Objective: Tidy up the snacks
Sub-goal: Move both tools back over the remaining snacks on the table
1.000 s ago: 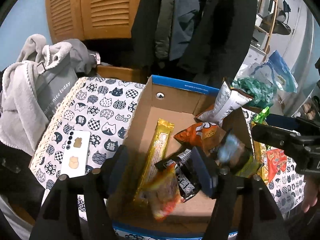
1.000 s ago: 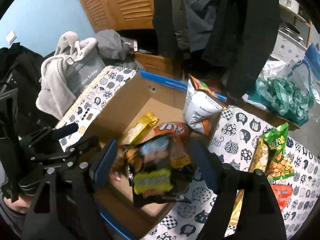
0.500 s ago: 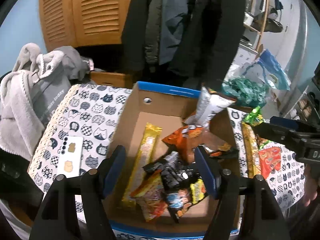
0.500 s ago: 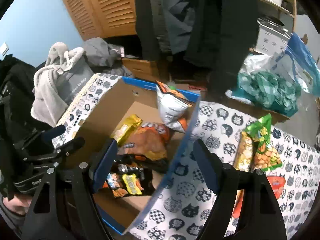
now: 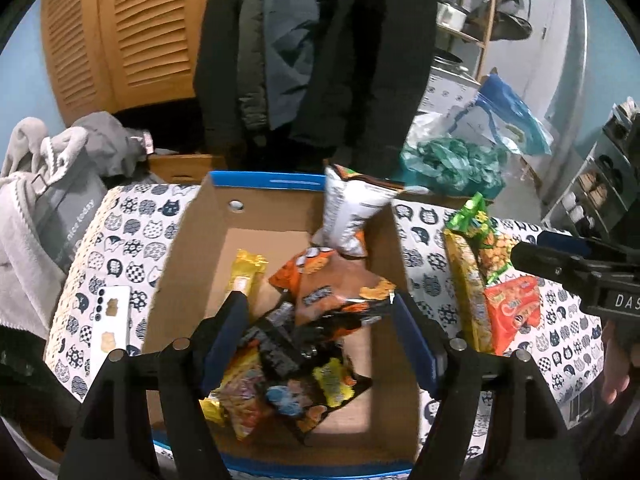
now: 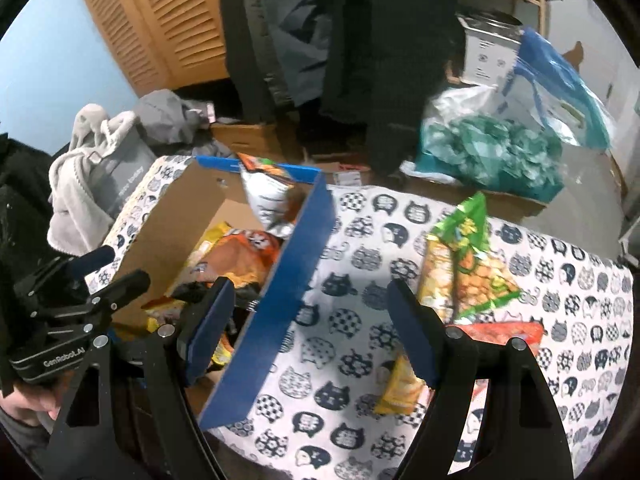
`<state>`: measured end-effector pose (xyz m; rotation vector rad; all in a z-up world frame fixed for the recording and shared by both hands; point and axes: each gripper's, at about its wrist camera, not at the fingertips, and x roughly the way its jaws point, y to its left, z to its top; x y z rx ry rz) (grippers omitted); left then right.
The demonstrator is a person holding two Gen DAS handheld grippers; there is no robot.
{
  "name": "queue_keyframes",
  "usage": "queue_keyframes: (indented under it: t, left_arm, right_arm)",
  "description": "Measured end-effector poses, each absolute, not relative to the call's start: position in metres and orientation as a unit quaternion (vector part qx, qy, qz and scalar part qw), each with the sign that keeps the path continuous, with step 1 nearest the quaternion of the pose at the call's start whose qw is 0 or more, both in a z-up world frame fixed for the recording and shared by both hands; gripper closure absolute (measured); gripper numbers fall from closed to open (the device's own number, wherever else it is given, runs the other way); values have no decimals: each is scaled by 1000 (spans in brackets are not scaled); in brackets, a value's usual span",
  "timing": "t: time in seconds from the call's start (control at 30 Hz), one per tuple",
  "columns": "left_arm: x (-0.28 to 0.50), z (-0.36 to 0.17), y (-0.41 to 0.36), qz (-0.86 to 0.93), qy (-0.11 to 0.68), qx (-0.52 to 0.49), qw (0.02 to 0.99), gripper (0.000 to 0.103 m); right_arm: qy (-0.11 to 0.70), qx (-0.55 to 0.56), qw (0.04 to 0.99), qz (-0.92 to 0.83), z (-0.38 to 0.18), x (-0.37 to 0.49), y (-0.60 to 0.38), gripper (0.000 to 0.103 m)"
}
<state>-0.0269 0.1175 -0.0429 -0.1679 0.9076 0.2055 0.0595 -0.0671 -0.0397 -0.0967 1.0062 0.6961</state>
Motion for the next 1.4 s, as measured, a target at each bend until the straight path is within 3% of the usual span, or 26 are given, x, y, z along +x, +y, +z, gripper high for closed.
queue_keyframes:
  t: [0.7,1.4]
  left_arm:
    - [11,-45,26,47,441,0,896,23]
    - [83,-124,-27,9,511,20,860,23]
  right_arm:
    - [485,-3,830,273,-58,84,-179,24]
    - [545,-7,814,201,-137,136,-247,24]
